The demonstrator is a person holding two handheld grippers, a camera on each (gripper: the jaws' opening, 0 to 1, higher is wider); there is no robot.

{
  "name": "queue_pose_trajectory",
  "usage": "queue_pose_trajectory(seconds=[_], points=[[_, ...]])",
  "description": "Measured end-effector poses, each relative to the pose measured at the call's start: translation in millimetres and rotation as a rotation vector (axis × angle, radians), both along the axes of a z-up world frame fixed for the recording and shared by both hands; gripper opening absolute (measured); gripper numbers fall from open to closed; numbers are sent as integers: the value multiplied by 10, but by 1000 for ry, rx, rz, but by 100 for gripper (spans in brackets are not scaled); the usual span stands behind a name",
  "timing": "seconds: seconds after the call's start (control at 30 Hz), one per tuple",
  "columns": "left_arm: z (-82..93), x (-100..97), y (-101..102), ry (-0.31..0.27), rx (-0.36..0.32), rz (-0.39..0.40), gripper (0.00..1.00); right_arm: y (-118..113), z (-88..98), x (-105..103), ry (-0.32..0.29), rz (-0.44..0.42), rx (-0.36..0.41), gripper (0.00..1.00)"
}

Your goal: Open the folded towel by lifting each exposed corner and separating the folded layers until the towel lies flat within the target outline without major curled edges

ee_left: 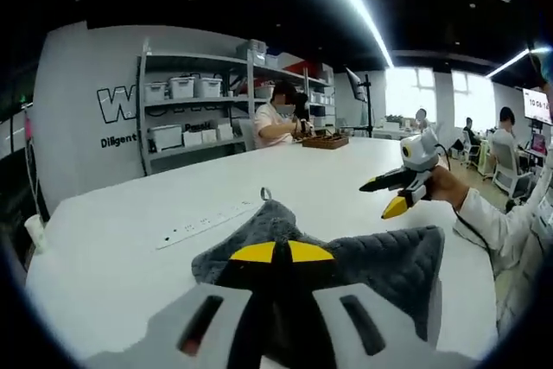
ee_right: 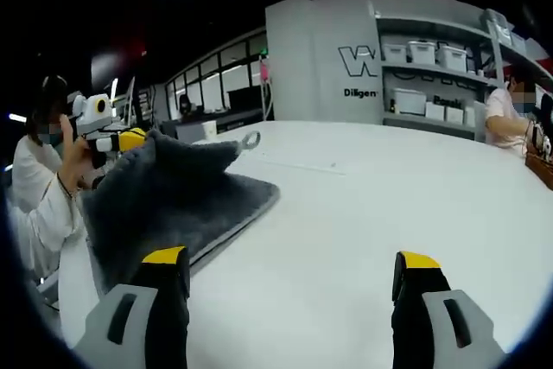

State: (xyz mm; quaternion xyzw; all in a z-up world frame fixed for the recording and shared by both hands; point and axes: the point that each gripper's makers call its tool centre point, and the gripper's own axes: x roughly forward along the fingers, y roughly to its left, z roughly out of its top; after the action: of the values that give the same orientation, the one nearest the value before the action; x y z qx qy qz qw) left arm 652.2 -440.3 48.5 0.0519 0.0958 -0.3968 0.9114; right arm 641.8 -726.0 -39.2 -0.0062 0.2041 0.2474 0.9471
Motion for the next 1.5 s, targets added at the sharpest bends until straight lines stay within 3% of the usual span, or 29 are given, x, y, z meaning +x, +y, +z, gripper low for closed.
queue_pose_trajectory(seconds=[0.13,0.4,0.83,1.07,1.5], points=[[43,23,265,3,-41,40,1,16,-24,-1,8,4,-10,98],[-49,-35,703,24,-57,100,1,36,-60,5,19,10,-30,98],[-555,-17,1374,124,-65,207,1,71,-176,6,49,19,-60,98],[-798,-51,1566,175,-64,246,1,58,-206,12,56,17,-67,98],[-1175,-17,1855,267,61,331,1,59,-228,-3,62,21,-76,98]])
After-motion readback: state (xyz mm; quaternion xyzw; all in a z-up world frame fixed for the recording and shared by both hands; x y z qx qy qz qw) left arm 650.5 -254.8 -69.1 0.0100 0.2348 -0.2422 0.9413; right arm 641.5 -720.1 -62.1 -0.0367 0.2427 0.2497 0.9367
